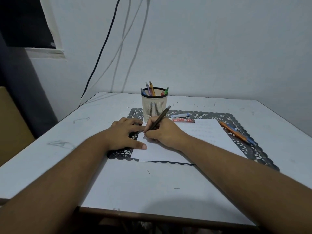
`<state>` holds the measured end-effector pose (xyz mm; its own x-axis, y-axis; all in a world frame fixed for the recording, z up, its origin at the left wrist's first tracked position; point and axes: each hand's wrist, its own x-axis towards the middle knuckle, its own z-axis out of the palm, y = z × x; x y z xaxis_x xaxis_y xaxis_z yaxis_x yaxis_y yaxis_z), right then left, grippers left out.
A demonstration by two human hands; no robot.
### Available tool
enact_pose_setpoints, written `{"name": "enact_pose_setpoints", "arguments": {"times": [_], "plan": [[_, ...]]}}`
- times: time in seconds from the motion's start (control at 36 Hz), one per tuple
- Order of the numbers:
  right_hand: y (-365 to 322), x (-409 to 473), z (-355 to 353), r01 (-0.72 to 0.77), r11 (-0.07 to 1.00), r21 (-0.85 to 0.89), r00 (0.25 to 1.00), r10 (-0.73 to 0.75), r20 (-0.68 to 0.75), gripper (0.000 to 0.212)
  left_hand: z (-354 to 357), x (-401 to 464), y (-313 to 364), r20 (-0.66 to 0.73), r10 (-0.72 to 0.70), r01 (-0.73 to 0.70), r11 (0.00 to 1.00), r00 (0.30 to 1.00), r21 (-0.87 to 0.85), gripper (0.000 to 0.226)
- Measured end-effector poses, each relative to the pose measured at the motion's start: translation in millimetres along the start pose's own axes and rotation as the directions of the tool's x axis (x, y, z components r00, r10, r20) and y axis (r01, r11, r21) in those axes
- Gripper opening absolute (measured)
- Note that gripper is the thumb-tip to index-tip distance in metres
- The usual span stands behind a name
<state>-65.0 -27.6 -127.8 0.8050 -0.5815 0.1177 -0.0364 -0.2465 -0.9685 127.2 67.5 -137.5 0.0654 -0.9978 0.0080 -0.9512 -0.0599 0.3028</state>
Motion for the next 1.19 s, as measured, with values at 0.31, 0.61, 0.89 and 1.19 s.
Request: {"name": "enact_pose_setpoints", "arguments": {"times": [0.31, 0.61, 0.89, 1.19], "plan": [[1.1, -1.2, -1.5, 0.002, 0.999, -0.046, 1.000, -0.003, -0.019, 0.013, -0.6, -1.6, 3.2, 0.005, -0.007, 0.007, 0.999, 1.000, -0.032, 0.118], [8.4, 4.6, -0.6, 0.025, 0.997, -0.067, 0.999, -0.027, -0.027, 0.021, 0.1, -0.1, 1.5, 0.000, -0.001, 0.001, 1.000, 1.000, -0.013, 0.118], [8.3, 11.4, -6.5, 0.008, 0.974, 0.225, 0.997, 0.008, -0.071, 0.013, 0.1, -1.7, 1.9, 0.004, -0.001, 0.001, 1.000, 1.000, -0.030, 0.119], [-8.2, 4.1, -44.6, 0.132, 0.619, 0.774, 0.953, 0.137, -0.271, 0.031, -0.1, -4.1, 2.4, 0.015, -0.016, 0.017, 0.998, 1.000, -0.066, 0.114]]}}
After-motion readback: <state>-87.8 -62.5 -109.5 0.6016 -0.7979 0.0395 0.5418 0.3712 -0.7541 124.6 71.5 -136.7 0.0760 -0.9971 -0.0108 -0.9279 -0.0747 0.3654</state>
